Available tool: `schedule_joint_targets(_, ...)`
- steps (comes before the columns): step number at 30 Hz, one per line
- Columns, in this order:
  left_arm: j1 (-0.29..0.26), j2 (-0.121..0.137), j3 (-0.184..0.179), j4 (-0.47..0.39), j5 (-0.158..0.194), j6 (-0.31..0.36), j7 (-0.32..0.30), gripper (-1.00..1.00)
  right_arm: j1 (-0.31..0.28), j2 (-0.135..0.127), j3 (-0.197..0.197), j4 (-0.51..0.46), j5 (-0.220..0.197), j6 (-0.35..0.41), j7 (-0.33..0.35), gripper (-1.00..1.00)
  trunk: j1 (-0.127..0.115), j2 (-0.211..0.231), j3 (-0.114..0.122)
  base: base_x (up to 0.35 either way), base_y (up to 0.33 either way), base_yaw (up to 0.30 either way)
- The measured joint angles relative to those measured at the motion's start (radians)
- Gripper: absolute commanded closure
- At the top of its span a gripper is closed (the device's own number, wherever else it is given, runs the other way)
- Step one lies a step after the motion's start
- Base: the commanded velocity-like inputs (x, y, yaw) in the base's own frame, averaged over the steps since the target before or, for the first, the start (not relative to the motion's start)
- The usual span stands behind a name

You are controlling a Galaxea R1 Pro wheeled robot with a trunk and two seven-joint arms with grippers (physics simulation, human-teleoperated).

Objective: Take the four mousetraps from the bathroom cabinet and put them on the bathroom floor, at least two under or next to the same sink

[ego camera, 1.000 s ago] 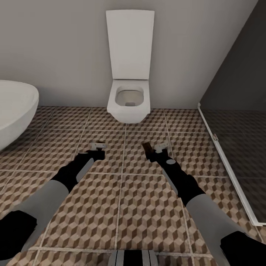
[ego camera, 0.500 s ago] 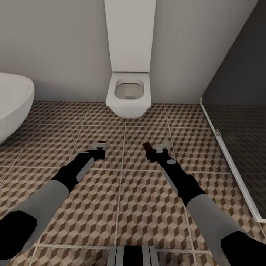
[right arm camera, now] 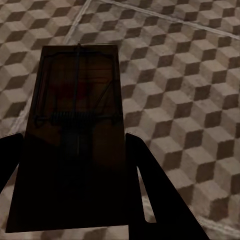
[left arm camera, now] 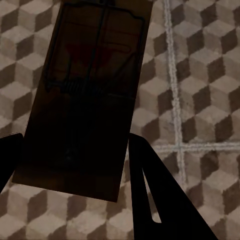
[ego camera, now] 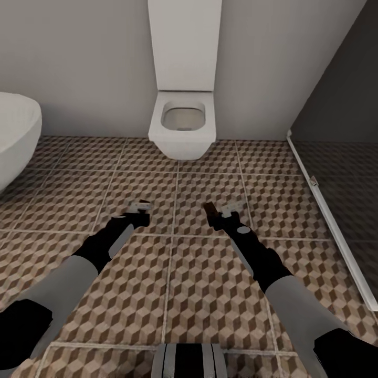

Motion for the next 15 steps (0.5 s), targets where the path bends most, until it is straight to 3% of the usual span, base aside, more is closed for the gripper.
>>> schedule_joint_targets(15,0.000,0.000,0.000,-0.003,0.000,0.000,0.000,1.00,0.000,0.001,0.000,0.001,0.000,0.000,0.000,1.00,0.054,-0.098,-0.071,0.000,0.000,0.000)
